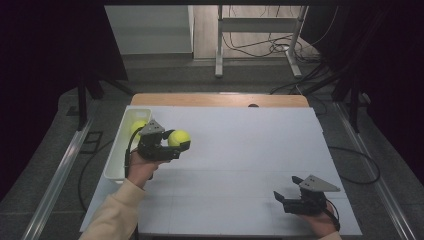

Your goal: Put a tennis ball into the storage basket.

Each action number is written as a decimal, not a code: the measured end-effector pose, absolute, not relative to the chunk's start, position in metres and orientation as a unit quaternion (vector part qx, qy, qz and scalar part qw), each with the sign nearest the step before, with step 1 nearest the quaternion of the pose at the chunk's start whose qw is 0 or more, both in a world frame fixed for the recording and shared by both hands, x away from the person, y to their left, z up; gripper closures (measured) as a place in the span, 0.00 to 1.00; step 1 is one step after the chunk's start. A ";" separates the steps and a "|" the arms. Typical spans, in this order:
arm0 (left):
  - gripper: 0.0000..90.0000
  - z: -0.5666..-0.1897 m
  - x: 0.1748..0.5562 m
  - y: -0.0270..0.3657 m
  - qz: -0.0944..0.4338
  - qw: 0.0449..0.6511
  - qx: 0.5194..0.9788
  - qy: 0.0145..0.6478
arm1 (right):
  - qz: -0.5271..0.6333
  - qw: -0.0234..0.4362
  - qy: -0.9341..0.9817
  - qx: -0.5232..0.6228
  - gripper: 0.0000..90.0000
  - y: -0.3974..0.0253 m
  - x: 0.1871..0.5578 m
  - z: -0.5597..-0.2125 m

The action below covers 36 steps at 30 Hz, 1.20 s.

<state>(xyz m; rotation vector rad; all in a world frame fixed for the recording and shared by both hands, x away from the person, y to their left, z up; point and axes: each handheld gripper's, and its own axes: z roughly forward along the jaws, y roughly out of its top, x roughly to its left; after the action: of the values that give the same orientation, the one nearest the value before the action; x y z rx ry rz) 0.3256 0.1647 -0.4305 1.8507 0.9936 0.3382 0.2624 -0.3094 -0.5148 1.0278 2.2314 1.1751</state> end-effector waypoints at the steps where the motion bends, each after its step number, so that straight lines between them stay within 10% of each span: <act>1: 0.28 -0.430 0.325 0.166 0.140 0.486 0.760 0.409 | 0.421 0.208 0.802 0.369 0.14 -0.309 0.262 -0.515; 36: 0.28 -0.422 0.313 0.222 0.173 0.490 0.724 0.454 | 0.419 0.210 0.802 0.371 0.14 -0.310 0.263 -0.515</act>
<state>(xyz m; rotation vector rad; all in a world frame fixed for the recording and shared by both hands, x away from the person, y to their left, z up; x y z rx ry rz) 0.3132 0.2223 -0.4221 1.7596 1.1019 0.4207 0.2626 -0.3095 -0.5149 1.0305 2.2301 1.1653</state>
